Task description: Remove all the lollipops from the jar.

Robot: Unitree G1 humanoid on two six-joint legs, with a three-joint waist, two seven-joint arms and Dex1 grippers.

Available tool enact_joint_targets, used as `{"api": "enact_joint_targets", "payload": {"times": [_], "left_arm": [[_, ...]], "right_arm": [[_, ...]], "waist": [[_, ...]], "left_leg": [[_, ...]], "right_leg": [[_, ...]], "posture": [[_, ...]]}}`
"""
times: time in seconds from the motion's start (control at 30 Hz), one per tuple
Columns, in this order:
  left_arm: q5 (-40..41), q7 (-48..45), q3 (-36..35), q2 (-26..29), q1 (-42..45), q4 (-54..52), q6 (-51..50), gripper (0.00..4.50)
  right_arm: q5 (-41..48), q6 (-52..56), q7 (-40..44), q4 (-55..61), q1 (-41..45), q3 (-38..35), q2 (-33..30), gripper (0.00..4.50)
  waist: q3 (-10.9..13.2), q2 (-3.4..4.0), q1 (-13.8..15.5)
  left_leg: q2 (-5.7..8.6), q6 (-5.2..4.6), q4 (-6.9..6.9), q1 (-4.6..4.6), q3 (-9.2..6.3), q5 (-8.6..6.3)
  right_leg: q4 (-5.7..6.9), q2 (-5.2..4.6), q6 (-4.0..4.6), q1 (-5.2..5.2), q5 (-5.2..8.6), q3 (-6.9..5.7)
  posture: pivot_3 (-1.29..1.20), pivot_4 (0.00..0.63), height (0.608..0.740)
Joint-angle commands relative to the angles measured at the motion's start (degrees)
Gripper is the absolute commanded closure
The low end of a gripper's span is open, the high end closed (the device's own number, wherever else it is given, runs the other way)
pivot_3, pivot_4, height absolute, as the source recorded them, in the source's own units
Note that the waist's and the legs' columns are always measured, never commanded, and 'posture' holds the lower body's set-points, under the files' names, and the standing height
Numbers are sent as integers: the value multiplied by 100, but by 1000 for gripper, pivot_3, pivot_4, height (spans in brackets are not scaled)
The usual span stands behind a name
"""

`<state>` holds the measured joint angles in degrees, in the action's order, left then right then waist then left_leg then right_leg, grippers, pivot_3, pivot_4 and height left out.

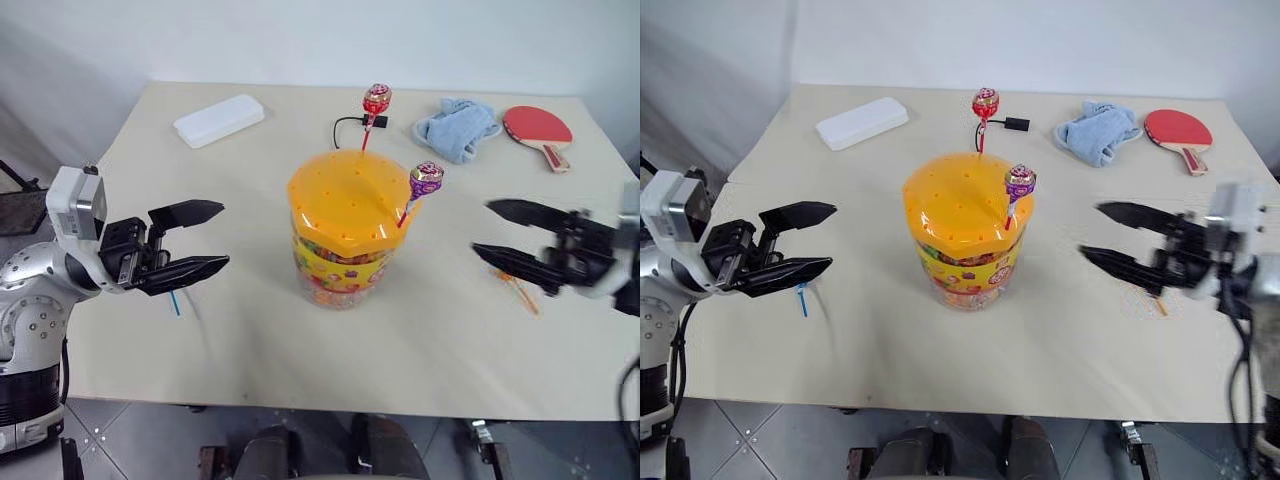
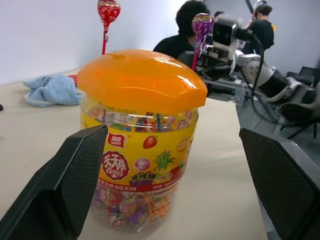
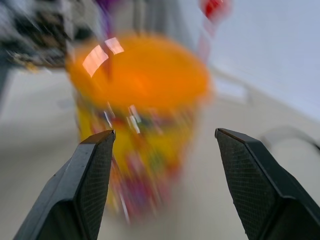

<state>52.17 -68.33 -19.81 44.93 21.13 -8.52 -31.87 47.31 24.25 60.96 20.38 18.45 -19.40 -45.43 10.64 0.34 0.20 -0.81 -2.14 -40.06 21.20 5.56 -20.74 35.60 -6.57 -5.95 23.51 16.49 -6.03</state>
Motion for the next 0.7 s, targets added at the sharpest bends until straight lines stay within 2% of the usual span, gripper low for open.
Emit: {"api": "enact_joint_targets", "payload": {"times": [0.03, 0.2, 0.23, 0.3, 0.53, 0.63, 0.7], "left_arm": [[43, -27, -61, 44, 95, -121, 33, 0], [99, -9, -80, 47, 109, -218, 7, 0], [114, 1, -98, 50, 95, -242, -1, 0], [131, 8, -137, 58, 57, -270, -7, 0], [150, 43, -143, -6, 82, -294, 32, 0], [191, 32, -97, -43, 149, -313, 23, 0], [203, 6, -43, -80, 207, -316, 18, 0]], "right_arm": [[117, 200, -582, 339, 476, 351, 283, 1163], [181, 242, -550, 337, 765, 664, 530, 1163], [277, 267, -509, 386, 786, 690, 553, 1547], [339, 286, -474, 435, 810, 732, 579, 1987], [440, 231, -429, 231, 938, 580, 637, 4462], [924, 368, -638, 129, 1136, 238, 680, 4462], [1250, 613, -837, -16, 1260, -119, 458, 4462]], "waist": [[1, -2, 2], [1, -3, 0], [2, -3, -9], [2, -4, -16], [2, -4, -24], [2, -4, -23], [2, -4, -13]], "left_leg": [[1, 0, 0, 2, -2, 0], [9, -3, 0, 8, -4, 0], [10, -3, 0, 8, -3, 0], [9, -3, 0, 8, -2, 1], [7, -4, -1, 6, -2, 1], [8, -5, -1, 6, -1, 2], [8, -6, -2, 6, -2, 2]], "right_leg": [[-1, 0, 0, -1, 0, -2], [-4, 5, 0, 0, 0, -10], [-4, 7, 0, 0, 0, -10], [-3, 8, 0, 0, 0, -9], [0, 6, 0, 0, 0, -8], [0, 5, 0, 0, 0, -7], [1, 4, 0, 0, 0, -8]], "posture": [[0, 150, 740], [0, 150, 740], [0, 150, 740], [0, 150, 740], [0, 150, 740], [0, 150, 740], [0, 150, 740]]}}
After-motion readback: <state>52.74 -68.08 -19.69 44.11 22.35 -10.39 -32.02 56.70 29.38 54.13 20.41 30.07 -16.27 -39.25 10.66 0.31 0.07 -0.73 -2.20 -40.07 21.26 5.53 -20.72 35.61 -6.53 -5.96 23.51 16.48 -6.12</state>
